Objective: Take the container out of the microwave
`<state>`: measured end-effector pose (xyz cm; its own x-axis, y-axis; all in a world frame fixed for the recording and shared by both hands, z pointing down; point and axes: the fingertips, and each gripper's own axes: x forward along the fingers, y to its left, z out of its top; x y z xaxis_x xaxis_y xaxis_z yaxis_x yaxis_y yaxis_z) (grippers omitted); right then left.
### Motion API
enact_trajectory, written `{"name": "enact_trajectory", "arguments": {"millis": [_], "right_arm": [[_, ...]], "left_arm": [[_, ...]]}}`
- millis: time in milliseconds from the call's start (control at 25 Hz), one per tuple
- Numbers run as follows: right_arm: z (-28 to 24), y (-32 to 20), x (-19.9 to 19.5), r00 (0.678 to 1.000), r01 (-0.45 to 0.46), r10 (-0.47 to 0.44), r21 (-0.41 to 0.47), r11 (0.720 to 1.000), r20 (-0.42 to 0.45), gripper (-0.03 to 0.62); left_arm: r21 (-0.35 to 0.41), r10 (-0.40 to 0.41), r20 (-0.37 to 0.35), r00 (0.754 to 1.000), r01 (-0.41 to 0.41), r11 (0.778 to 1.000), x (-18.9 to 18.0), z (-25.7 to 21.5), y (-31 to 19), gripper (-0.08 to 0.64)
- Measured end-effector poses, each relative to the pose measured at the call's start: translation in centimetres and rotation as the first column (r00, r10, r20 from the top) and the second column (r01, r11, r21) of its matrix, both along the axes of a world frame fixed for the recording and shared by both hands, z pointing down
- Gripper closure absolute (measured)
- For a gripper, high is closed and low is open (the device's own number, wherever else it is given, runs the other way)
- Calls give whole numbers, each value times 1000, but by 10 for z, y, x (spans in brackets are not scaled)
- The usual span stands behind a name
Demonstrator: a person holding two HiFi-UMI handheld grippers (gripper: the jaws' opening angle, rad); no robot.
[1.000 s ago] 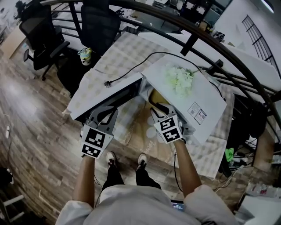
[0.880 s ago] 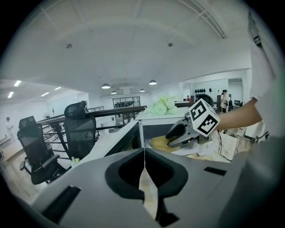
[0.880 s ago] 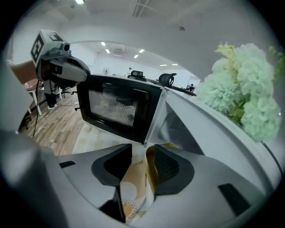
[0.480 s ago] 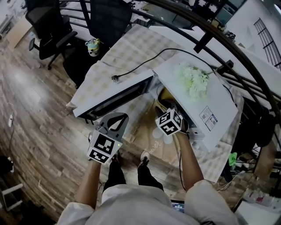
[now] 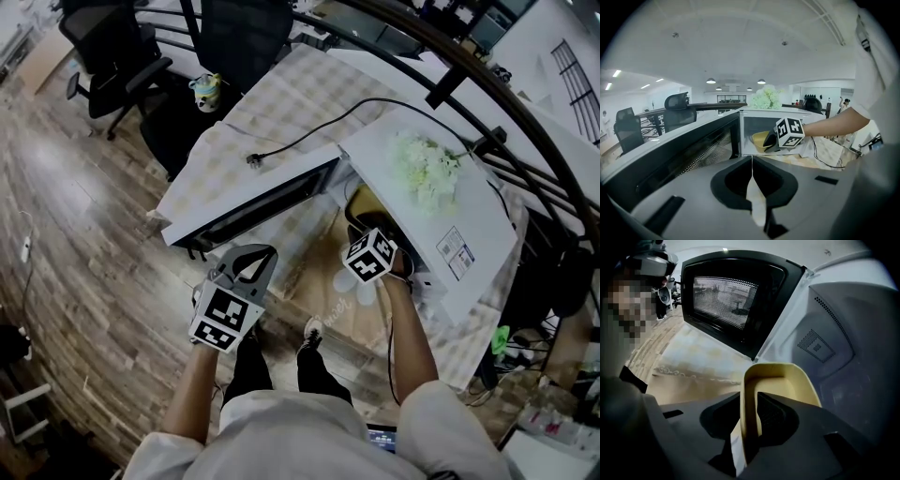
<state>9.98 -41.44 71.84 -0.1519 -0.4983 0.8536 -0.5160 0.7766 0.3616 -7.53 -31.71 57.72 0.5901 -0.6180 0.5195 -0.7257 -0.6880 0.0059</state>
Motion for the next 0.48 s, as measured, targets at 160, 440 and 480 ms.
{"name": "enact_trajectory", "arguments": {"millis": [160, 440, 480], "right_arm": [[-2, 3, -2, 1000, 23, -24, -6, 1000, -14, 512], [-10, 13, -9, 999, 27, -27, -11, 1000, -25, 545], [-11, 16, -12, 999, 25, -25, -15, 1000, -22, 546]], "left_arm": [[5, -1, 0, 1000, 1, 1000, -3, -3, 2, 538], [26, -1, -10, 1000, 1, 1000, -12, -13, 7, 538], [31, -3, -12, 1000, 3, 1000, -15, -16, 8, 538]]}}
